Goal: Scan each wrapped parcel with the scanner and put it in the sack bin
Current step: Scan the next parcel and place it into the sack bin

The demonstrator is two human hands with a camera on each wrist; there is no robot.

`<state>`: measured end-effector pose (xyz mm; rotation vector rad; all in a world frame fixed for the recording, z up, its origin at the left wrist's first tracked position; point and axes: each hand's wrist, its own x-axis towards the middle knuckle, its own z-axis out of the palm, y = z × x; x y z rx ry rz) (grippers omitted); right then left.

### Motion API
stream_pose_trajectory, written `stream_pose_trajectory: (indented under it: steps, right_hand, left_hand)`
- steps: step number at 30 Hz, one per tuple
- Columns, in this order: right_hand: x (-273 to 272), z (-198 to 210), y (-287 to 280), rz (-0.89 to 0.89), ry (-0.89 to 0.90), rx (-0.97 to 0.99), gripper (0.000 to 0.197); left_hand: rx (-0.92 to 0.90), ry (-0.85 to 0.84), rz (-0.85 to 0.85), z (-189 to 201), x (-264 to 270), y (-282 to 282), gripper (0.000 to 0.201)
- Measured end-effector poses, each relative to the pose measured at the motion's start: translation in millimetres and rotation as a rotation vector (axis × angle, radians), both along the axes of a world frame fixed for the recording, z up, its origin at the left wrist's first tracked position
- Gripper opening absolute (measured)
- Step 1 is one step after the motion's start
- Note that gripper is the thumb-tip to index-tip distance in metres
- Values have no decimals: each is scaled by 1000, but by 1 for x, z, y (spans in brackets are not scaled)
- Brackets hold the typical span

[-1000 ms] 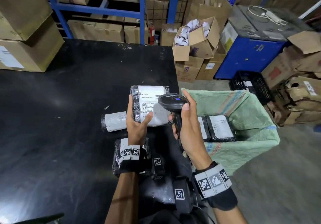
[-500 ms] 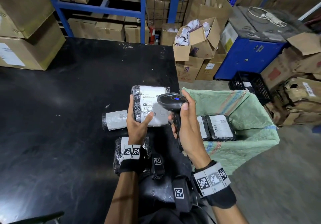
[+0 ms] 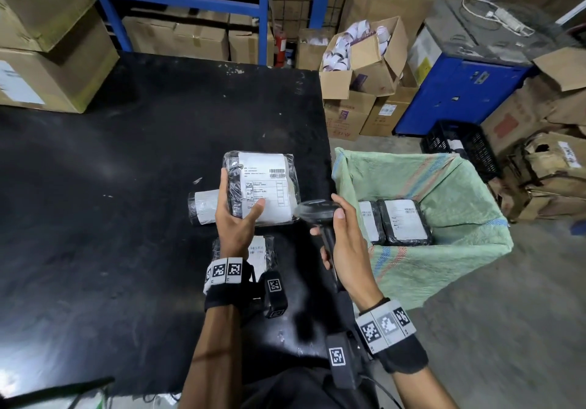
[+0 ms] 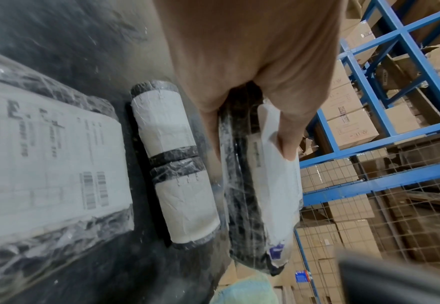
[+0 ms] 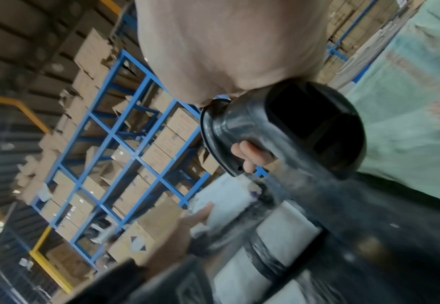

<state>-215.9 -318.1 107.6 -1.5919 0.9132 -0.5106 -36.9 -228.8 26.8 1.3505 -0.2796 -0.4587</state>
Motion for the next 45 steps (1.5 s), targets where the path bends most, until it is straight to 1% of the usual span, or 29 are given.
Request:
stream_pose_trajectory:
  steps: [3,5,8,10,12,17,22,25,28,30,31,33,35,39,45]
  right_hand:
    - [-13,-45,-2,-9,105,58,32]
    - [-20,-80,-1,-10,189,57,34]
    - [-21,-113,3,0,282,66,37]
    - [-15,-126,5,-14,293,78,36]
    - [-6,-138,4,-6,297,84,38]
    - [17,-152,0,-11,271,165,44]
    - [20,-172,-5,5,255,165,48]
    - [16,-174,-12,68,275,163,50]
    - [2,-177,-19,119,364,25,62]
    - [-9,-167,-22,155,376,-36,65]
    - [-14,-156,-24,165,345,-66,62]
    - [-22,-128,-32,156,221,-80,54]
    - [-26,-104,-44,139,129,-99,52]
    - [-26,-71,-70,165,78,-108,53]
    - [-22,-53,-111,215,23,-122,58]
  left_hand:
    - [14,5,43,-5,4,15,99]
    - [16,13,80,-10,7,24,98]
    - [15,10,105,-13,10,39,98]
    - [23,26,119,-12,8,46,96]
    - [31,37,139,-12,7,52,95]
    - [55,43,157,-16,0,63,96]
    - [55,61,139,-17,-13,63,96]
    - [67,62,139,-16,-19,56,97]
    - [59,96,129,-15,-28,45,97]
    - [47,114,102,-14,-35,36,97]
    - [44,124,90,-13,-39,32,97]
    - [33,146,72,-9,-48,20,97]
    - [22,156,57,-5,-58,5,96]
    - [-5,168,34,7,-75,-27,93]
    - [-17,181,-72,17,-92,-71,91]
